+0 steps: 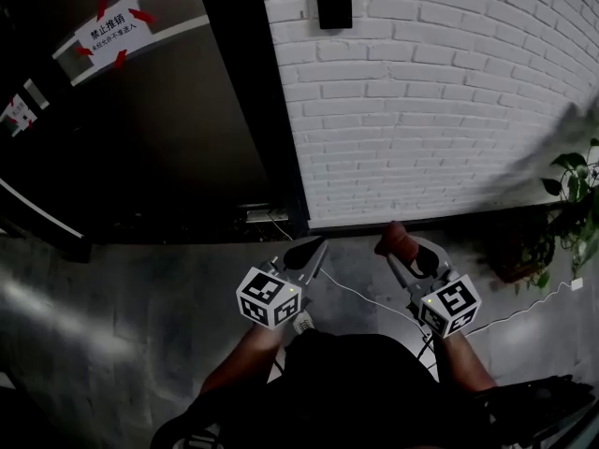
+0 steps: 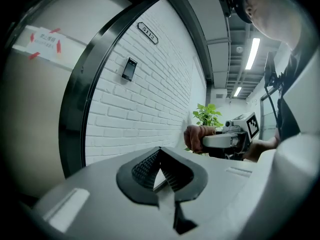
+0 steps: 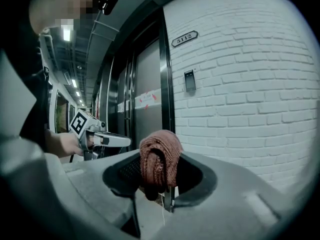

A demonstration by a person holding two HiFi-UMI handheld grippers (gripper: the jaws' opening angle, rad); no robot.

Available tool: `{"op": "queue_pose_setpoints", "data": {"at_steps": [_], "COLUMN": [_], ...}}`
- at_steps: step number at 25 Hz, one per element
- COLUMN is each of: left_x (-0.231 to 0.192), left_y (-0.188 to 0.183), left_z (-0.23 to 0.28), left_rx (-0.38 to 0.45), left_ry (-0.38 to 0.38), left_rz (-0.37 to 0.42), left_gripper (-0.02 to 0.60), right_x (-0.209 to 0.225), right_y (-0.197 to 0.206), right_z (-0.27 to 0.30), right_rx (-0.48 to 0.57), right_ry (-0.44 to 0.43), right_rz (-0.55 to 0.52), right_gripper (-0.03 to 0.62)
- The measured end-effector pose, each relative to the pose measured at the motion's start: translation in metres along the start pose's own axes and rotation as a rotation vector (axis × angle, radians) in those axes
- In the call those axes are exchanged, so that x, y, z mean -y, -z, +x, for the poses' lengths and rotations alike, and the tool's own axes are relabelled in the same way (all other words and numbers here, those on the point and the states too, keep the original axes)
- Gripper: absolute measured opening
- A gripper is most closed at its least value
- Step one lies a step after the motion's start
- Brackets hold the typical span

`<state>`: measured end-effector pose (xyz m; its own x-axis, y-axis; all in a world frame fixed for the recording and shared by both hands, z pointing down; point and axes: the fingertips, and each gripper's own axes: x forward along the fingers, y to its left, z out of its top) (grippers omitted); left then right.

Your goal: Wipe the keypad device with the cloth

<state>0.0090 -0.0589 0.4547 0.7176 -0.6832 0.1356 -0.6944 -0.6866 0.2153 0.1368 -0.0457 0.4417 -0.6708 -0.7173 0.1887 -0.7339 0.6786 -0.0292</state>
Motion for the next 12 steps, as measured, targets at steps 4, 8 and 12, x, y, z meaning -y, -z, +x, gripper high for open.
{"op": "queue_pose_setpoints", "data": {"at_steps": [4,8,12], "left_x": [0.013,0.023,0.035], "left_y": [0.002,0.005,0.004], "left_z": [-0.008,-0.016,-0.017], "left_rx": [0.008,0.016,0.028], "left_ry": [-0.026,-0.045,-0.049], "left_rz": [0.012,0.016,0.024], "left_gripper": [0.017,0.017,0.017], "right_x": [-0.006,-0.012,-0.014], "right_y": [0.011,0.013,0.014], "right_z": [-0.012,-0.024,-0.033], "right_rx": [0.000,0.013,0.022], "right_ry": [-0.023,-0.023,-0.025], "right_rz": [0.008,0.009,0.013], "right_gripper": [0.144,0.141,0.141]}}
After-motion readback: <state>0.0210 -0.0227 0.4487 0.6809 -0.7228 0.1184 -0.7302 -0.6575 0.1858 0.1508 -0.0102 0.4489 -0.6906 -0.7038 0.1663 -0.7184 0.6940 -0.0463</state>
